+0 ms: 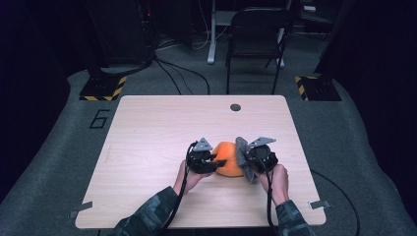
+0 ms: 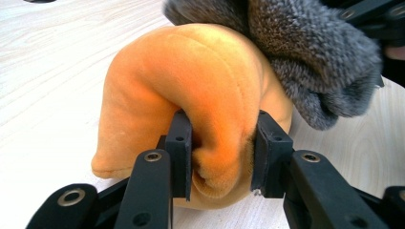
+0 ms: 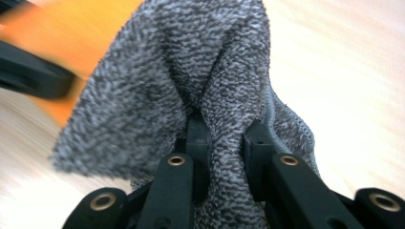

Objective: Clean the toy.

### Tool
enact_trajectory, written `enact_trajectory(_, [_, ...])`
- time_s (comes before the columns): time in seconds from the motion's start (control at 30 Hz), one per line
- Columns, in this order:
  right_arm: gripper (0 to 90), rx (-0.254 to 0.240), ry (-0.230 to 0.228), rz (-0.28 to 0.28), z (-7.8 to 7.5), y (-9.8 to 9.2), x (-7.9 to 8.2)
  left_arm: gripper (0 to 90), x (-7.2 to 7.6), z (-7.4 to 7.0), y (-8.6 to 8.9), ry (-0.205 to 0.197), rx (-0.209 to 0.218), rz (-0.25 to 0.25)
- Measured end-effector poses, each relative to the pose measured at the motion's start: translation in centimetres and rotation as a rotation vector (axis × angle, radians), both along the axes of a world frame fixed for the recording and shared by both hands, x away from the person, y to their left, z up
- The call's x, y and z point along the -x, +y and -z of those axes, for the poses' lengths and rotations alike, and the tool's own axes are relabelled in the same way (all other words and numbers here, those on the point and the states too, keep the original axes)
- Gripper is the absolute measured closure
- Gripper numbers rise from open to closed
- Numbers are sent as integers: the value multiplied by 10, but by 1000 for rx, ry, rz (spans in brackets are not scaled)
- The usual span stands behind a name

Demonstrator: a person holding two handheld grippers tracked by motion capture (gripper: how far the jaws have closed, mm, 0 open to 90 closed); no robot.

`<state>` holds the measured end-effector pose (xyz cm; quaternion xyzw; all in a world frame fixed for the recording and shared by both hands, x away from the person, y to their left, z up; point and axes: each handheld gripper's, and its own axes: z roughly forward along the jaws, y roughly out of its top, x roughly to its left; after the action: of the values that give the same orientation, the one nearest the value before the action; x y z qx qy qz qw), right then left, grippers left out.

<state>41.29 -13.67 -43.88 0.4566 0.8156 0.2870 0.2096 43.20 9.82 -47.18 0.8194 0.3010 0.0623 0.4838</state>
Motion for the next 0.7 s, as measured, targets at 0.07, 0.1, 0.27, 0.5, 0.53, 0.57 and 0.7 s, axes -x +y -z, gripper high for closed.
enact_trajectory(0.07, [774, -3, 20, 22, 7, -5, -3, 647, 0, 0, -1, 3, 3, 1])
enact_trajectory(0.1, [775, 5, 21, 17, 10, -7, -5, 647, 0, 0, -1, 3, 5, 2])
enact_trajectory(0.27, [774, 7, 52, 39, 20, -13, -11, 648, 0, 1, -1, 9, 12, 5])
enact_trajectory(0.5, [772, 56, 129, 87, 48, -21, -25, 647, -2, 1, 1, 13, 26, 2])
enact_trajectory(0.53, [770, 73, 144, 90, 55, -22, -27, 648, -2, 1, 1, 14, 28, 1])
enact_trajectory(0.57, [769, 56, 137, 84, 59, -24, -28, 648, -2, 1, 1, 14, 26, 1])
enact_trajectory(0.7, [769, 57, 152, 91, 50, -26, -28, 647, -2, 1, 3, 17, 31, -6])
